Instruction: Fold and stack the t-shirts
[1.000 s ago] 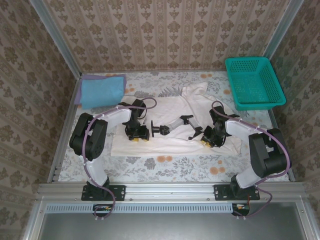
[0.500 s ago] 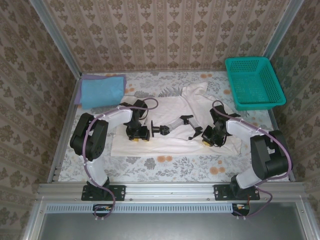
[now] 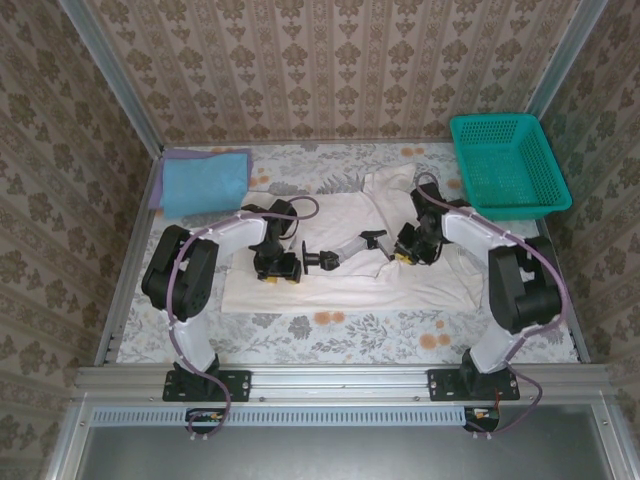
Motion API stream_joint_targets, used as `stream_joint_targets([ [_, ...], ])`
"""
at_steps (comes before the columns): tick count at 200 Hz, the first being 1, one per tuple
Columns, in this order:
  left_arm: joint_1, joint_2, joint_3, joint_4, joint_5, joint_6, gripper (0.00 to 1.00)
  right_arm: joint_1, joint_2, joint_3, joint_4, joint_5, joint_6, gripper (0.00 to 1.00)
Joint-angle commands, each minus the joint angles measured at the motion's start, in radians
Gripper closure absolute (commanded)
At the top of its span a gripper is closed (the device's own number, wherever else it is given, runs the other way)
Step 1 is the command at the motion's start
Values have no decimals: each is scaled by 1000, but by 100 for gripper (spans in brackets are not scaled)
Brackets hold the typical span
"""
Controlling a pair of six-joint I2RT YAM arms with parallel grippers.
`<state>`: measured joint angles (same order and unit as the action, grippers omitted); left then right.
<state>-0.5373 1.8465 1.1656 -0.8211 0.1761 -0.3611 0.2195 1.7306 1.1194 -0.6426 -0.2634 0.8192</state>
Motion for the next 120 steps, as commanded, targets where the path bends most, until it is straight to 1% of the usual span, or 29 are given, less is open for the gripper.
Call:
stream_joint_targets([
  [1,7,30,-31,-42,-84,18,43,9,103,103,-13,9,1,79],
  [5,7,26,-30,-45,-86,17,43,9,116,120,-13,6,6,76],
  [19,7,9,-26,-55,-96,13,39,10,147,163,5,2,29,60],
  [39,8,-17,-6,-76,-116,8,34,10,161,205,19,-12,43,49],
  [59,15,-42,33,-109,-141,-7,29,1,134,207,22,-5,35,40],
  [74,33,-68,77,-129,-149,-23,26,-16,82,171,49,3,27,36],
  [84,51,-86,111,-134,-139,-34,26,-32,46,137,57,20,19,35],
  [100,74,-106,166,-135,-118,-47,25,-53,-1,80,61,32,4,35],
  [103,103,-109,175,-136,-115,-48,25,-56,-8,69,61,32,1,35],
  [120,141,-116,191,-123,-99,-51,27,-63,-46,2,48,30,-22,38],
])
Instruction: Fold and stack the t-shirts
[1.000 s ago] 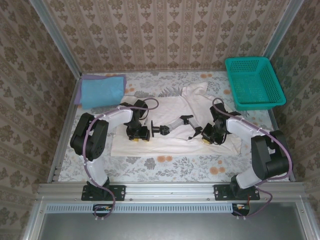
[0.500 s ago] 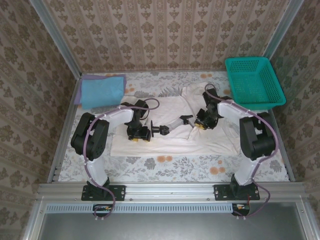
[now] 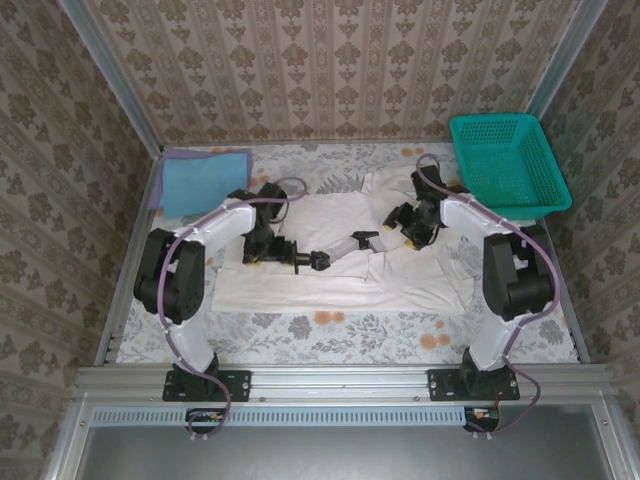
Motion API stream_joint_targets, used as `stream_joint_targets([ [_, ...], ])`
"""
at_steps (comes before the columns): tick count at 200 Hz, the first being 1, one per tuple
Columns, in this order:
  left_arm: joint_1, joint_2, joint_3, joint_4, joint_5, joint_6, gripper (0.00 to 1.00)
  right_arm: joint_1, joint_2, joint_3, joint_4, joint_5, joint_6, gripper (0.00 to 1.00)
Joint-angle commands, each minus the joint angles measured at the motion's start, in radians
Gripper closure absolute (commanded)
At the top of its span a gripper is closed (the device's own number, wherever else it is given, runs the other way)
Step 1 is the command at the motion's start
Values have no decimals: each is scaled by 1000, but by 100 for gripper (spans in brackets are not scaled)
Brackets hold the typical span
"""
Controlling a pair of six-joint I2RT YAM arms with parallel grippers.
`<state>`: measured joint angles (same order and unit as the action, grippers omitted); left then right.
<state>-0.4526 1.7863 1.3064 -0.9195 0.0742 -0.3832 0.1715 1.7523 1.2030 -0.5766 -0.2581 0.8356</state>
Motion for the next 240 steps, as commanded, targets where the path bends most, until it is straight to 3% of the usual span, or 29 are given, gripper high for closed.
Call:
stream_joint_targets([
  [1,59,-56,50,-23,3,-29,27,-15,-71,-86,-18,25,-39,38],
  [61,80,-26,-157,80,75,-47,34,-12,-275,-421,57,0,7,41],
  [89,77,-18,-259,125,65,-64,34,-12,-263,-453,-20,46,27,46],
  [132,44,-50,-381,160,68,-122,34,-1,-260,-536,-69,20,68,50],
  [189,-97,-145,-481,135,57,-280,33,-1,-409,-630,-170,-2,70,48],
  [240,-252,-300,-599,66,25,-603,33,-3,-481,-619,-233,-81,-63,47],
])
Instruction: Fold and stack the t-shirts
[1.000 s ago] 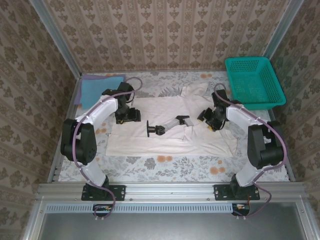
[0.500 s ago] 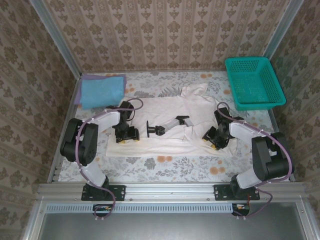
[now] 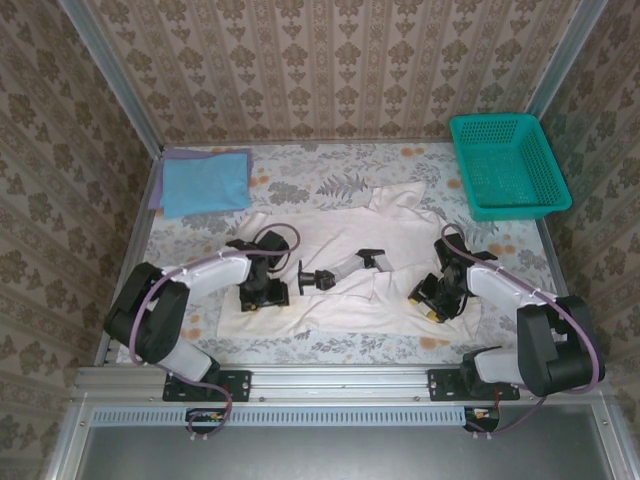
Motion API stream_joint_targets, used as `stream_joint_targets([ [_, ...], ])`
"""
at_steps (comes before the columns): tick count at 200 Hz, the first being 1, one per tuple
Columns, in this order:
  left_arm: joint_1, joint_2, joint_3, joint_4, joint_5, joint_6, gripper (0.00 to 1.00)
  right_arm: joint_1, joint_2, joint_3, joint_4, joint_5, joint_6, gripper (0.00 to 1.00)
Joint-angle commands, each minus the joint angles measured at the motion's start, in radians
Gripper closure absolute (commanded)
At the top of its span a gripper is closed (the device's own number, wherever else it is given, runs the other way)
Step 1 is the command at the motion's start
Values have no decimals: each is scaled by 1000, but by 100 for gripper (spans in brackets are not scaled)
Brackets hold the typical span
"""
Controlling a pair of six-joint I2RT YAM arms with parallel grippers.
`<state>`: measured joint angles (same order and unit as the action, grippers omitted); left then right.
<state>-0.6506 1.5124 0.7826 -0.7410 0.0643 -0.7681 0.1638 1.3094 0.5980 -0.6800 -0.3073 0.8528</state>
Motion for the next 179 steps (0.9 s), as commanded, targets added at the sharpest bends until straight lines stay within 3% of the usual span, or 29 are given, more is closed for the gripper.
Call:
stream_joint_targets([
  [1,-56,-28,-76,-116,34,-225,33,5,-40,-13,-133,-32,-80,47],
  [33,-34,-82,-19,-187,-51,-268,29,5,-156,33,-166,17,-135,40],
  [59,88,3,156,-270,-70,-150,26,-1,-205,103,-177,44,-144,37],
  [82,145,45,393,-363,-144,-33,22,-3,-247,178,-175,78,-175,36],
  [102,252,81,530,-382,-121,38,21,-7,-249,232,-127,109,-203,35],
  [137,455,189,593,-268,-2,124,24,-30,-155,306,-4,138,-209,39],
  [179,609,393,645,-123,87,179,28,-50,157,499,-3,212,-313,51],
])
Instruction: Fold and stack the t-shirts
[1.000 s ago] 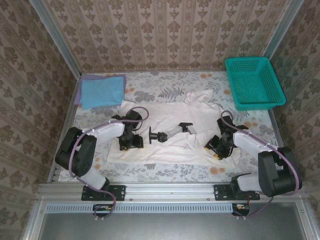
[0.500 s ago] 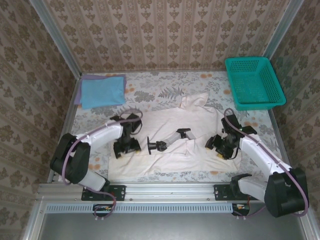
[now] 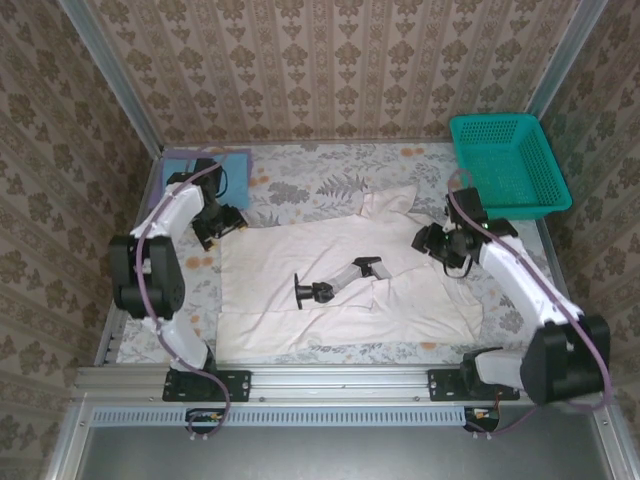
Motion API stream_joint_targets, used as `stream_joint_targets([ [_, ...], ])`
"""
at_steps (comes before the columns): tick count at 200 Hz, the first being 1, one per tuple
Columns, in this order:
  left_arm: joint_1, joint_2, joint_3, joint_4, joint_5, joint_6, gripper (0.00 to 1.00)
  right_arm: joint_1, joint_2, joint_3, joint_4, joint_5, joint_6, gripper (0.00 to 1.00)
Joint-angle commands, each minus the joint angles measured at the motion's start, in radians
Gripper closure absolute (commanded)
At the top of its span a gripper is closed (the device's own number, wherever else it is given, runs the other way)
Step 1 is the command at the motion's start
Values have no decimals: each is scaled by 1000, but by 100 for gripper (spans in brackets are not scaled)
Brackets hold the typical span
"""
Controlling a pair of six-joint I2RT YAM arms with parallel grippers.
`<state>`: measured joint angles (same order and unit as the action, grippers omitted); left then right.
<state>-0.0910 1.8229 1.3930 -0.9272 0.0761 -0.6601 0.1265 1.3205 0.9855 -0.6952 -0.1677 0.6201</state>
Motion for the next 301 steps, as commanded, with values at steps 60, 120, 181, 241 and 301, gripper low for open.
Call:
stream_joint_targets([
  [60,103,262,132,112,108,115,29,-43,483,429,-85,198,-204,58],
  [120,92,358,196,87,53,140,47,-48,789,776,-156,224,-263,59],
  [181,93,360,194,70,11,157,76,-39,1077,1172,-246,267,-229,52],
  [241,97,361,231,40,2,174,81,-28,1314,1543,-398,236,-237,55],
  [301,91,355,243,34,14,184,79,-8,1439,1730,-554,248,-252,63],
])
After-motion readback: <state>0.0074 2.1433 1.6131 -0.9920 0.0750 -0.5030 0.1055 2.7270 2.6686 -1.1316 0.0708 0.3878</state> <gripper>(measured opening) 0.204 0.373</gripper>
